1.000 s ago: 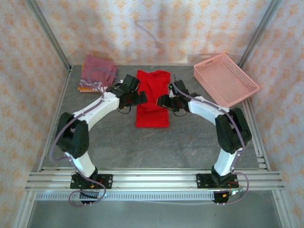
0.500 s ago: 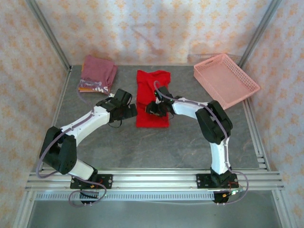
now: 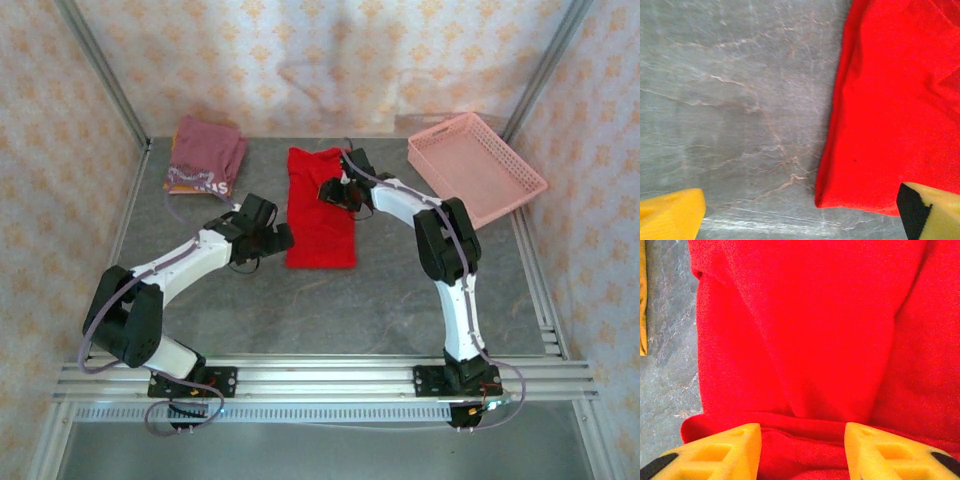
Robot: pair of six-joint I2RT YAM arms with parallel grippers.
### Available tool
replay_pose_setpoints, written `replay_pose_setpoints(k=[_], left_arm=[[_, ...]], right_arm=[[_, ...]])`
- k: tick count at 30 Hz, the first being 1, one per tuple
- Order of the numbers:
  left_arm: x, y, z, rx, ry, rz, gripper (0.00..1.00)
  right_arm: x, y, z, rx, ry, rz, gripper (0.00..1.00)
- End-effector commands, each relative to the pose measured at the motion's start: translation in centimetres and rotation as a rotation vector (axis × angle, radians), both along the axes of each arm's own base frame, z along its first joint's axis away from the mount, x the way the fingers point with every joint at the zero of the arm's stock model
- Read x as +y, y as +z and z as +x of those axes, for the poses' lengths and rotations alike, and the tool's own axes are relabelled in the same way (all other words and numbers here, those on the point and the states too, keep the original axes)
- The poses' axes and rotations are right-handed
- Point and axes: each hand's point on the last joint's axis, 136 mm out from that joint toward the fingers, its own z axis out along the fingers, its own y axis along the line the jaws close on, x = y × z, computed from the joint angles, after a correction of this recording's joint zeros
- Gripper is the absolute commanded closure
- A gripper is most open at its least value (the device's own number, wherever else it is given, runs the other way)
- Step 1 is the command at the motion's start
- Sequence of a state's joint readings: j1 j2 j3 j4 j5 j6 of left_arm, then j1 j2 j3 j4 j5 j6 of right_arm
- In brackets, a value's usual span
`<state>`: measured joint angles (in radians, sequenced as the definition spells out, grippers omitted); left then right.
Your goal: Fold and stack the t-shirts
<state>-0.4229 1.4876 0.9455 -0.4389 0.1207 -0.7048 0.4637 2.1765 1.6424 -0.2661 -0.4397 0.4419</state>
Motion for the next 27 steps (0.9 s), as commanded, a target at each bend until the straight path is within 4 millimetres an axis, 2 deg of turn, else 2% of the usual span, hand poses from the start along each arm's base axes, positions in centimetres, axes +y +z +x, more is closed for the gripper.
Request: replay_pose_setpoints(k=[1,4,6,9,13,15,19,27], left_arm=[[-2.1,-0.7,0.1,-0.006,-0.027,-0.139,0.06],[-3.3,-1.7,-0.5,0.026,-0.046,-0.199,0.15],[-3.4,-2.3,-0.9,0.038,-0.047,-0.192,0.24],[-4.2,-3.1,-1.7,0.060,-0.061,-0.210,0.30],[-5.3,-4.1,-2.9,0.085,-0.080,-0.210,0.39],[-5.4,-4.7,-3.4,0.094,-0.077,-0.205,0.46],[-5.2,-5.6,-3.6,0.103,-0.063,-0.202,0.53],[-5.4,-6.0,-2.7,0.098,-0.064,-0.182,0.54]], right_arm=[[-1.9,4.3,-1.7,-0.086,-0.008,-0.044,0.48],[-4.0,4.6,-5.0,-0.081,-0.028,-0.047,0.46],[-5.2,4.1,-7.7,-0.050,-0.033,-0.038,0.46],[-6.4,2.6,-12.3,0.032,-0.034,0.002,0.46],[-6.4,0.2,-17.3,0.166,-0.033,0.126,0.46],[-6.3,-0.9,-18.9,0.202,-0.046,0.160,0.47],[-5.6,-1.7,-20.0,0.226,-0.038,0.177,0.49],[-4.8,-2.9,-19.1,0.244,-0.049,0.198,0.55]])
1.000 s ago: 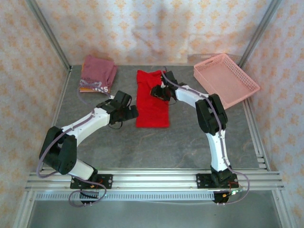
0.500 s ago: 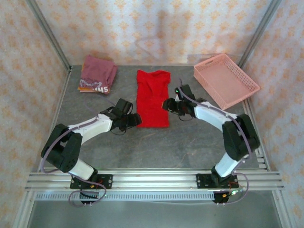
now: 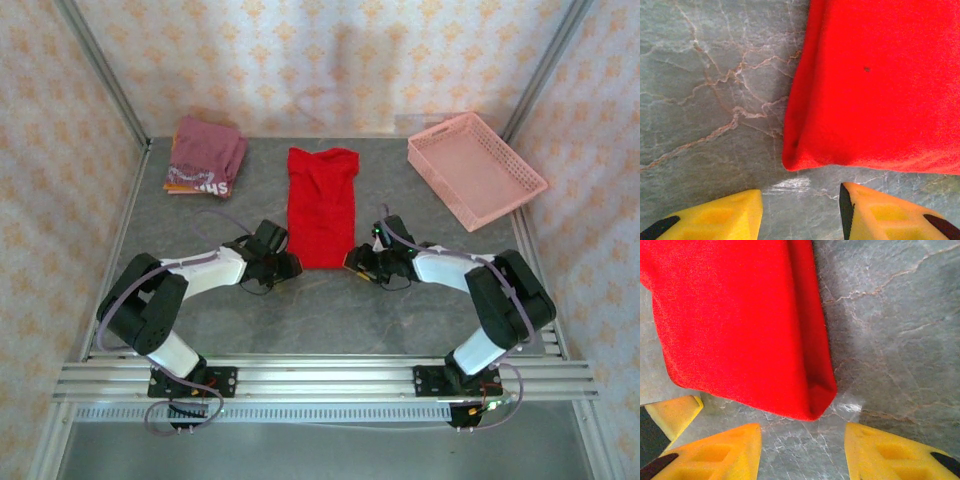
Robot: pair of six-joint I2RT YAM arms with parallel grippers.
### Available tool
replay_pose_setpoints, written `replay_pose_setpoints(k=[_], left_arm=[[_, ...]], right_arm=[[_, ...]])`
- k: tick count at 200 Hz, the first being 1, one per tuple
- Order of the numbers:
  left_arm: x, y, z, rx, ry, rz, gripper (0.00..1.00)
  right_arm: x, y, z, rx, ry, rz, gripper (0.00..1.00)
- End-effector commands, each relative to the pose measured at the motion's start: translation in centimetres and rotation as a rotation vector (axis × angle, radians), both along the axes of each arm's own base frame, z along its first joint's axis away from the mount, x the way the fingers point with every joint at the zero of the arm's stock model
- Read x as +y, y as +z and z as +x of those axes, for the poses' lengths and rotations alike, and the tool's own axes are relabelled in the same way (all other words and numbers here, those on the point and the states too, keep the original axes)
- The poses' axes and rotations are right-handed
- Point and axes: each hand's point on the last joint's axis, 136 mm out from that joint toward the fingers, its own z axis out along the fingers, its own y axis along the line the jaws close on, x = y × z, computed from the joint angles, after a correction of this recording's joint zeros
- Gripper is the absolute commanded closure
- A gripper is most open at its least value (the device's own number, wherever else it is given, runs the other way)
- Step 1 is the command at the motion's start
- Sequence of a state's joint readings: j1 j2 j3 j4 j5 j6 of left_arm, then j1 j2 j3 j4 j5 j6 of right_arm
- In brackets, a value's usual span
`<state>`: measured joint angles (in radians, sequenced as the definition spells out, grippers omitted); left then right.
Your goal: Fold and stack the t-shirts
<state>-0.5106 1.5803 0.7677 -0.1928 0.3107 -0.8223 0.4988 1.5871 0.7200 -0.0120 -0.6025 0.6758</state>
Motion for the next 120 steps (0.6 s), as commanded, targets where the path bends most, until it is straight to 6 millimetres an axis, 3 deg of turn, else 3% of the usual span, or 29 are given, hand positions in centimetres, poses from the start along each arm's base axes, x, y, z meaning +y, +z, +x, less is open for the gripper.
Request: replay_pose_setpoints(k=[1,77,106,120], left_arm=[[-0.2,0.3,1.2,-0.027,0.011,0.005,0.54],[-0.3,-0.6,1.3,-0.009,0.007,0.016,0.55],[-0.3,-0.5,1.3,-0.010,0.010,0.019,0.55],[-0.3,-0.4,1.3,-0.010,0.008,0.020,0.55]], right_arm=[[1.0,-0.1,1.2,-0.006,-0.010,0.031,0.55],[1.8,0.1,2.8,-0.029,-0.022,0.058,0.63],[1.9,0.5,3.0,-0.033,-0.021,0.064,0.77],[1.7,0.8,2.9,-0.037,-0.024,0.061,0.78]])
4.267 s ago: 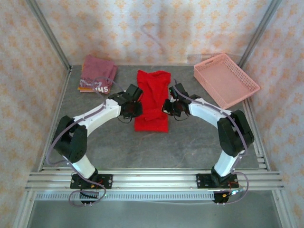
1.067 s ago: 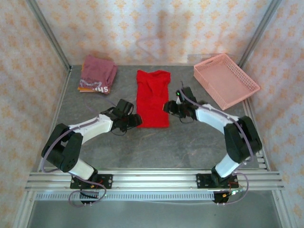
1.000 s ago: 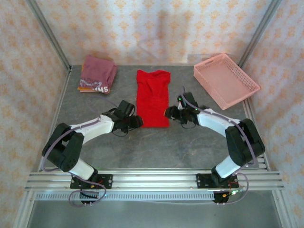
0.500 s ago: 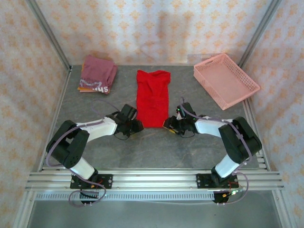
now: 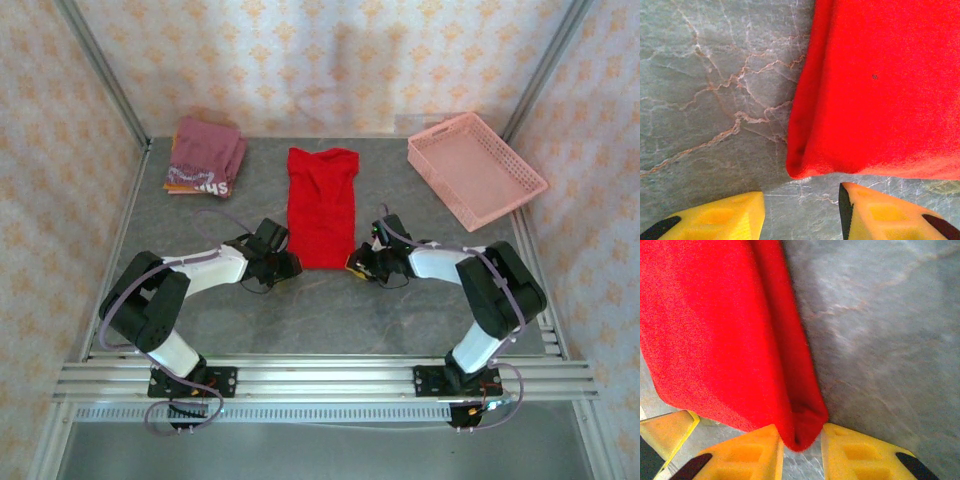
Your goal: Fold and stack the t-shirts
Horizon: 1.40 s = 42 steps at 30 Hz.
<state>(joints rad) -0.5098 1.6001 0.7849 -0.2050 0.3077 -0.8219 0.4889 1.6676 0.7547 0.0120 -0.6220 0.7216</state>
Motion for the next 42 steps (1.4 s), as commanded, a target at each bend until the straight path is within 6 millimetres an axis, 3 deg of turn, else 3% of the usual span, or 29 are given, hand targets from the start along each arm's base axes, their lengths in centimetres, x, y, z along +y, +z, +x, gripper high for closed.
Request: replay_pose_setpoints(k=[1,5,14,19,23,24,35,42], left_arm=[[-0.2,-0.2,1.1,-0.020,0.007,0.012,0.55],[-0.1,0.0,1.1,-0.025,0.007,0.017,0.55],[0.0,0.1,1.1,-0.027,0.006,0.022,0.55],[-0.1,0.5,1.3,-0.043,0.010,0.015,0.55],[-0.1,1.4,2.0,-0.097,0.030,-0.009,0.54],[-0.1,1.7,2.2,-0.110,0.036,-0.017,0.54],[0.1,3.6,4.9,-0.189,0.128,-0.077,0.52],[0.5,1.9,4.6,-0.117,0.147,-0.043,0.52]], right_arm=[[1.3,2.0,2.0,-0.092,0.007,0.044,0.78],[0.9,2.1,1.9,-0.100,-0.002,0.032,0.68],[0.0,1.1,2.8,-0.084,-0.044,0.001,0.60],[-0.1,0.9,2.6,-0.077,-0.041,0.000,0.75],[-0.2,1.3,2.3,-0.086,-0.036,0.005,0.98],[-0.3,1.4,2.2,-0.089,-0.036,0.006,1.00],[-0.3,1.2,1.8,-0.079,-0.037,0.010,1.00],[-0.2,1.3,2.0,-0.081,-0.037,0.015,1.00]])
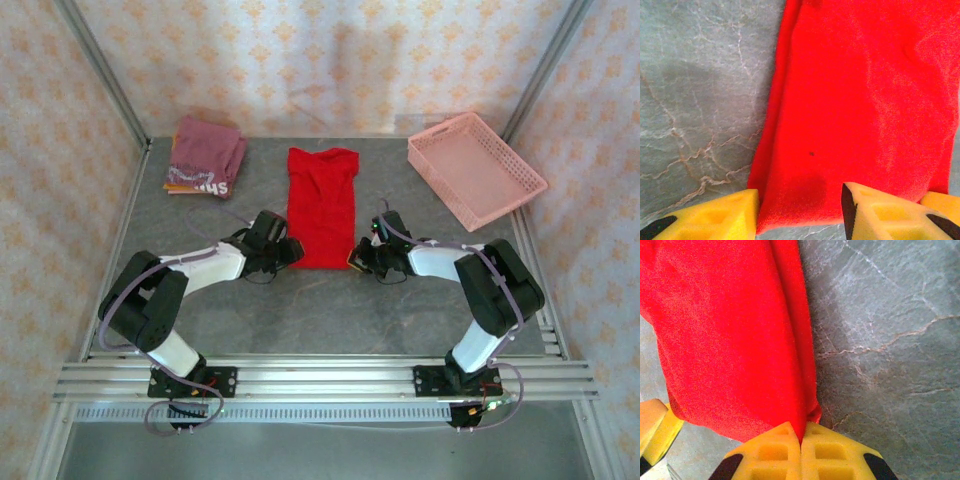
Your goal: Fold and stack the t-shirts
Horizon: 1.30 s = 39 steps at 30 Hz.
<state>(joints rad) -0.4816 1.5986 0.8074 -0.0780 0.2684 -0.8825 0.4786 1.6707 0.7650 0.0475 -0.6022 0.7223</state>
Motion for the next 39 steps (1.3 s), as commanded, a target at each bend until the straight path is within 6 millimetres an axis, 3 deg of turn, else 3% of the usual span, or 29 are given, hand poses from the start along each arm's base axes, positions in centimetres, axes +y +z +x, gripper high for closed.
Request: replay_pose_setpoints(k=[1,12,19,22,27,31,39], left_arm=[[0.7,-0.7,0.5,0.019,0.049,0.018,0.52],[2.5,-2.2,-1.1,0.090,0.092,0.104,0.51],[-0.5,-2.3,-1.1,0.094,0.047,-0.012,0.60],[-1.2,-2.7,-1.1,0.103,0.048,-0.045,0.70],[-0.3,-3.2,-1.2,0.119,0.058,-0.003,0.90],[1.4,-2.8,-1.6,0.118,0.071,0.042,1.00],[2.2,-1.0,-4.3,0.117,0.024,0.088,1.00]], right_arm=[[-0.1,0.7,0.6,-0.037,-0.014,0.010,1.00],[-0.1,0.6,0.6,-0.031,-0.016,0.010,1.00],[-0.1,0.4,0.6,-0.026,-0.018,0.010,1.00],[-0.1,0.3,0.6,-0.025,-0.019,0.008,1.00],[-0.2,0.5,0.5,-0.029,-0.018,0.011,1.00],[-0.5,1.1,0.1,-0.045,-0.012,0.002,1.00],[-1.3,1.7,-2.9,-0.028,0.030,-0.033,1.00]])
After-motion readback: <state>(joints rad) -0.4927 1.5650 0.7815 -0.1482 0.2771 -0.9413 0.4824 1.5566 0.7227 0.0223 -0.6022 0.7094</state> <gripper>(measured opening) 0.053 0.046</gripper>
